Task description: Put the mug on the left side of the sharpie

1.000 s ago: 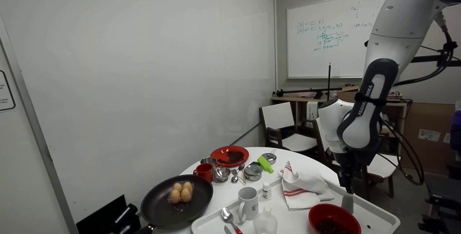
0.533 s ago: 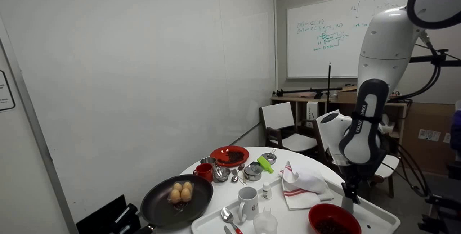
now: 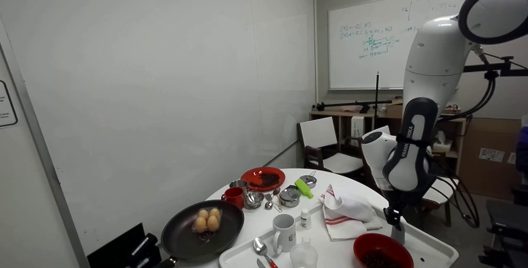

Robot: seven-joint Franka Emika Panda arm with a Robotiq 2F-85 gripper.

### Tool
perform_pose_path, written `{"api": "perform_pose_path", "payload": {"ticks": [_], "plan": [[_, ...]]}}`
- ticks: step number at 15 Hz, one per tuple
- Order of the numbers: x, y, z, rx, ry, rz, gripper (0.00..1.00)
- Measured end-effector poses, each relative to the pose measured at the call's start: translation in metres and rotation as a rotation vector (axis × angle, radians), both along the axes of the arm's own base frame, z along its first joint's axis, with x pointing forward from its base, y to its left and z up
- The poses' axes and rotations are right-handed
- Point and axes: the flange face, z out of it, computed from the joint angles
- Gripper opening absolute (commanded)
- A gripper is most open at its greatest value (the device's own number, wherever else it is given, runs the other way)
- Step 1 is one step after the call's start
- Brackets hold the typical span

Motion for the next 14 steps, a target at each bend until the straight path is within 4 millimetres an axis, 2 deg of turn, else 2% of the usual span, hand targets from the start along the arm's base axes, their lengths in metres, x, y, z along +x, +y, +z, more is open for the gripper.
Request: {"api": "perform_pose_path", "payload": {"ticks": [1,2,3,10,14], "plan": [[0.003,0.002,-0.001,-0.004,-0.004,-0.005,0.87],[0.005,0.003,-0.002,-0.006,-0.008,-0.008,0.78],[0.007,0.005,-0.002,-0.007,-0.011,-0.01,0.65],[0.015,0.009,-0.003,-0.001,-0.029,-0.025,0.13],[0.022,0.009,0.0,-0.002,-0.044,-0.024,0.12]]}}
